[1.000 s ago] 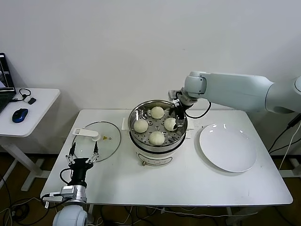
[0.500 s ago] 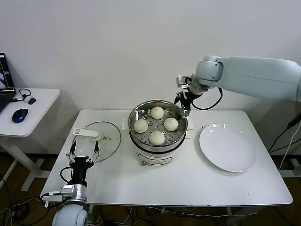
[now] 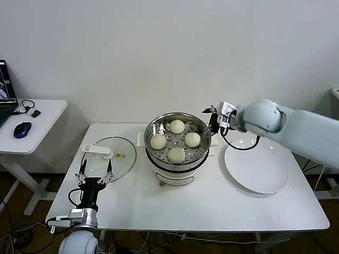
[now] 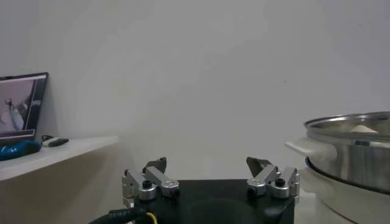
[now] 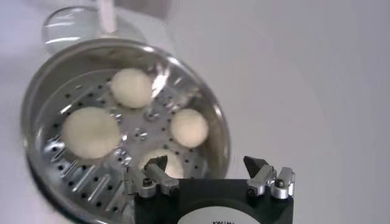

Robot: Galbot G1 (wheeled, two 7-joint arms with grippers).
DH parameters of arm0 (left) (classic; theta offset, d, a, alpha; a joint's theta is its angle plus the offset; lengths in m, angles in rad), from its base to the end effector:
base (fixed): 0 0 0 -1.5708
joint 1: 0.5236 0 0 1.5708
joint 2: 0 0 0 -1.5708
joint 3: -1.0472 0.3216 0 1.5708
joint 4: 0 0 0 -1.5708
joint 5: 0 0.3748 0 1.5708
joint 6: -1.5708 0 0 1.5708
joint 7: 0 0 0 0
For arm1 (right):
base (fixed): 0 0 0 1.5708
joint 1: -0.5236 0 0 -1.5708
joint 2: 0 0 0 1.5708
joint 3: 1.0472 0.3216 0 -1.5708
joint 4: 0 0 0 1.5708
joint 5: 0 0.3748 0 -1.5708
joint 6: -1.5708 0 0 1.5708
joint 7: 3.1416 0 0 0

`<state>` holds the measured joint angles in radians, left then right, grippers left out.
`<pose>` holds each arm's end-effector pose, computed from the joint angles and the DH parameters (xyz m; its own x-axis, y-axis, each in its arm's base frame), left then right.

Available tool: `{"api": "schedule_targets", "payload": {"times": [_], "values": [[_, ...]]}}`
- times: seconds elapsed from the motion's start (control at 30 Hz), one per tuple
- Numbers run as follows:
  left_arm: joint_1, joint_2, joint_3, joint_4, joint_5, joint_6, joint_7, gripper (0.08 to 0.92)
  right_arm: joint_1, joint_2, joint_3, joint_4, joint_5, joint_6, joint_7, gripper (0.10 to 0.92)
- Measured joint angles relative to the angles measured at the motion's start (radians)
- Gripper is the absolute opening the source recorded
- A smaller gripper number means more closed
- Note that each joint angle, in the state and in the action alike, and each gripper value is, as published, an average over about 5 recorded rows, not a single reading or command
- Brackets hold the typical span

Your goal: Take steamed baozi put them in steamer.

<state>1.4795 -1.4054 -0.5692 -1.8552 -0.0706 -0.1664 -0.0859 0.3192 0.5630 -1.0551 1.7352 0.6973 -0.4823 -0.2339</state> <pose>0.2380 0.0518 -0.3420 -0.9974 -0.0657 -0.0296 -0.0683 0.9929 0.0970 0.4416 -0.0228 -0.0945 -0.6592 -0.4239 0.6211 -0.7518 0.3887 -0.5326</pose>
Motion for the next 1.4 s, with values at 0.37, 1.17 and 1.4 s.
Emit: {"api": "schedule_targets", "payload": {"times": [0.37, 1.17, 1.4], "values": [[0.014, -0.011, -0.001, 0.003, 0.013, -0.014, -0.002, 0.823, -0.725, -0.035, 0.718, 0.169, -0.181, 0.188, 0.274, 0.823], [0.044, -0.045, -0.008, -0.012, 0.046, -0.040, -0.010, 0.823, -1.869, 0.544, 1.584, 0.262, -0.415, 0.693, 0.319, 0.823], [0.060, -0.059, -0.002, -0.019, 0.058, -0.049, -0.011, 0.823, -1.971, 0.669, 1.630, 0.279, -0.427, 0.774, 0.313, 0.823]]}}
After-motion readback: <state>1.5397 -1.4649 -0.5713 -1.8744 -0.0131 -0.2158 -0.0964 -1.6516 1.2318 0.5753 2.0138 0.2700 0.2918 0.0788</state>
